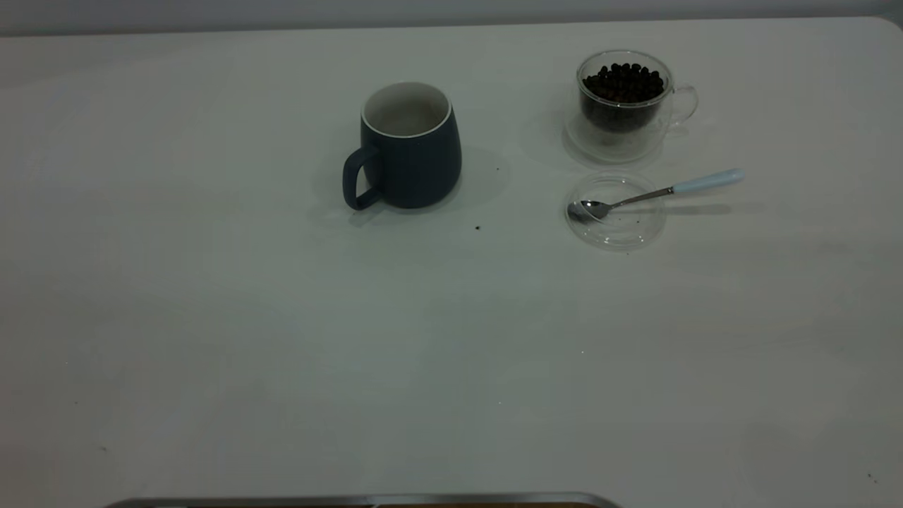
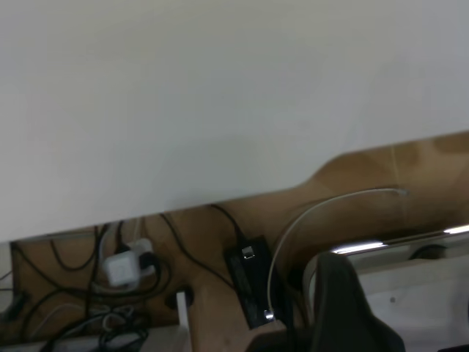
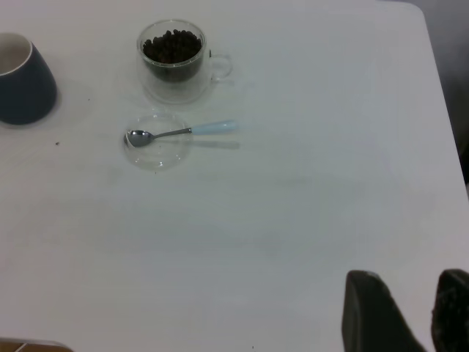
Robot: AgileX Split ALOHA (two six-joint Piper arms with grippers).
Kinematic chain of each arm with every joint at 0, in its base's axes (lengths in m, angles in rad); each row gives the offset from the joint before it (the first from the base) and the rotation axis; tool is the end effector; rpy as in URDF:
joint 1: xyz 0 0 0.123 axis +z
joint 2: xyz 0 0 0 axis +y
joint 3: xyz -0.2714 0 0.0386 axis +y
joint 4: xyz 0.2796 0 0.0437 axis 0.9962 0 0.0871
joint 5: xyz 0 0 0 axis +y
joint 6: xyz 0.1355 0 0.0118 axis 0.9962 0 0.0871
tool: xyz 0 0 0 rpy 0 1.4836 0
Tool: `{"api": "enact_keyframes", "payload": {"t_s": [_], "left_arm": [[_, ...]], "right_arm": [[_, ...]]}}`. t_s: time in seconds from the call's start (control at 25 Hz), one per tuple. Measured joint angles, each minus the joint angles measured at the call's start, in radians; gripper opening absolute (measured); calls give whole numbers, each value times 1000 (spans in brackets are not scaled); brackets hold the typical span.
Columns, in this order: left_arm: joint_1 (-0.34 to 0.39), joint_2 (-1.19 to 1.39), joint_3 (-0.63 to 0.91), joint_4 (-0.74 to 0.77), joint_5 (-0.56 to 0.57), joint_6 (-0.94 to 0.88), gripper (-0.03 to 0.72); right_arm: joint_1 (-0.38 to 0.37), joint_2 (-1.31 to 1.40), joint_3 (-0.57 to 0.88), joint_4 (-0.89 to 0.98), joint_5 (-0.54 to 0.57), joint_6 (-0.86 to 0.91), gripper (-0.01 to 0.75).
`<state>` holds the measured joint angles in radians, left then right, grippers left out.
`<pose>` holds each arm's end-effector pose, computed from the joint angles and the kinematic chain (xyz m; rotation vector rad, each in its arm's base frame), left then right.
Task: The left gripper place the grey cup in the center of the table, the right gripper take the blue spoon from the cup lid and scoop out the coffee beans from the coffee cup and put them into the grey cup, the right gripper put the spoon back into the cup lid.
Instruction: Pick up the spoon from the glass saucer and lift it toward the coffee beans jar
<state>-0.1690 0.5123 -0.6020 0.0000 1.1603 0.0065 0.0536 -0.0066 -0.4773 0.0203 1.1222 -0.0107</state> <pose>0.1304 -0.0222 0.2450 0.2240 2.5456 -0.0627 0.0711 0.0063 0.2573 -0.0697 2.1210 0.0501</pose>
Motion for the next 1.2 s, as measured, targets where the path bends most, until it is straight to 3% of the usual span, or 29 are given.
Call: {"api": "enact_keyframes", "payload": {"t_s": [0.2, 0.6, 0.96, 1.2], "left_arm": [[0, -182, 113, 0, -31, 0, 475], [5, -437, 115, -10, -33, 1, 475], [122, -530, 115, -10, -25, 2, 475], [144, -530, 115, -10, -25, 2, 475]], "right_arm": [[0, 0, 0, 0, 0, 0, 238], [0, 0, 0, 0, 0, 0, 238], [0, 0, 0, 0, 0, 0, 238], [0, 0, 0, 0, 0, 0, 238]]}}
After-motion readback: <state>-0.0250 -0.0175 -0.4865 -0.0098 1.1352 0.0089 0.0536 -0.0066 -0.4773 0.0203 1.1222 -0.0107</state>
